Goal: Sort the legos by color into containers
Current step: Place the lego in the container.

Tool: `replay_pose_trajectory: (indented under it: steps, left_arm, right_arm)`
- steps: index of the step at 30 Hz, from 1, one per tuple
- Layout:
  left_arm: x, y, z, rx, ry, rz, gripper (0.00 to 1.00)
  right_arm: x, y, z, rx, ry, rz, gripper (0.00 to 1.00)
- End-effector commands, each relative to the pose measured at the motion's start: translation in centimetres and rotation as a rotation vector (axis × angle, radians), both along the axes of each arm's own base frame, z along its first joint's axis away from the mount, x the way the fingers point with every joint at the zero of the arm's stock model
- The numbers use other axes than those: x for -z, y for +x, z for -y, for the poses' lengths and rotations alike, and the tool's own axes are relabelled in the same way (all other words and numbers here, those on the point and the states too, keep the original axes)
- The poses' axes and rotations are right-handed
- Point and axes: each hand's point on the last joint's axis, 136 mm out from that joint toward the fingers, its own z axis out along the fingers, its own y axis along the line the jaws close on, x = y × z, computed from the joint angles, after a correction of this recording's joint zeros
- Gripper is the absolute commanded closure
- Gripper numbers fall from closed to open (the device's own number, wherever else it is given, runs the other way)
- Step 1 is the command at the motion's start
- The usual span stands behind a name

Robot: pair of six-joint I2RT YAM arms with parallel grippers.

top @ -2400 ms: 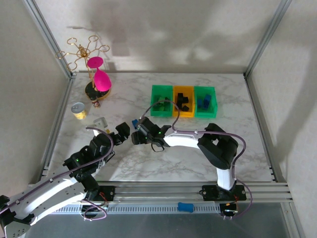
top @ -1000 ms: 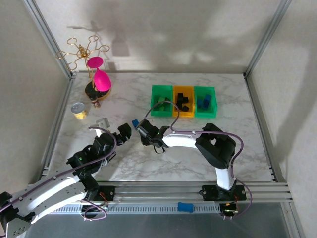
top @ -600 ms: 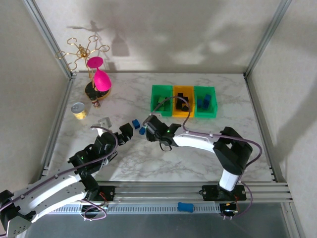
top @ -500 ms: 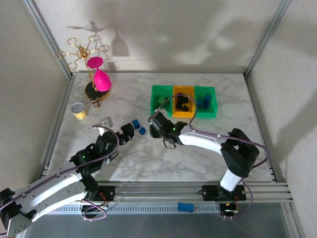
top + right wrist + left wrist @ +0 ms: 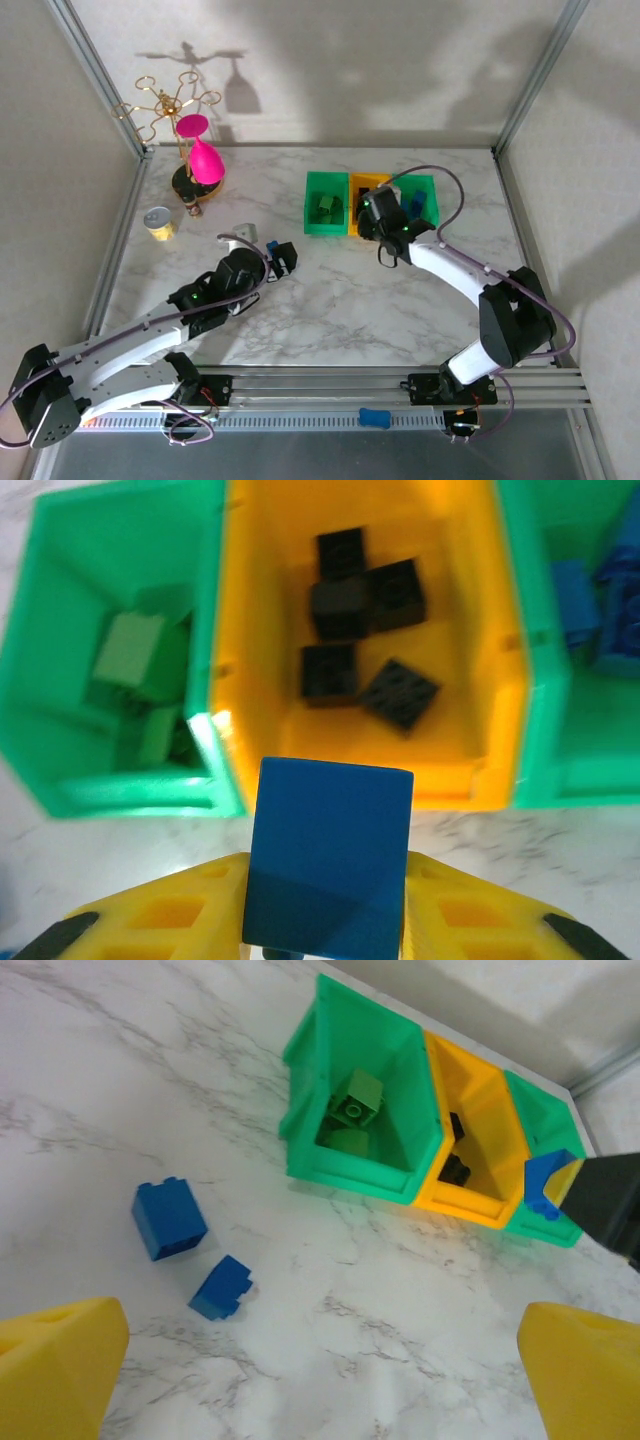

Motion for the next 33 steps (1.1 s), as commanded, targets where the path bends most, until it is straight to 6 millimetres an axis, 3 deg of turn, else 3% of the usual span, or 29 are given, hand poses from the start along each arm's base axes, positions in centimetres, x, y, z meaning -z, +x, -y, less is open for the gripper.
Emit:
replay_pose_trajectory:
  steps: [1, 8, 17, 26, 30, 33]
  left_arm:
    - [-2.1, 0.9, 2.1, 0.073, -0.03, 0.043, 0.0]
    - [-1.6, 1.8, 4.3, 0.13, -0.016, 0.028, 0.0]
    - [-1.3, 2.2, 5.1, 0.153, 0.004, 0.018, 0.0]
    - [-1.2, 2.3, 4.8, 0.144, 0.021, 0.022, 0.0]
    - [-1.3, 2.4, 4.6, 0.137, 0.029, 0.027, 0.0]
    - [-1.5, 2.3, 4.4, 0.131, 0.032, 0.032, 0.0]
  right_arm:
    - [-1.6, 2.1, 1.9, 0.026, -0.023, 0.045, 0.64]
    - [-0.6, 6.6, 6.8, 0.118, -0.034, 0.034, 0.63]
    - [0.3, 11.0, 10.8, 0.189, -0.027, 0.035, 0.63]
    - [2.4, 13.5, 11.0, 0.151, -0.033, 0.003, 0.56]
    - [1.8, 13.7, 11.0, 0.144, -0.04, 0.006, 0.51]
    - [0.2, 13.2, 10.9, 0.14, -0.021, 0.042, 0.49]
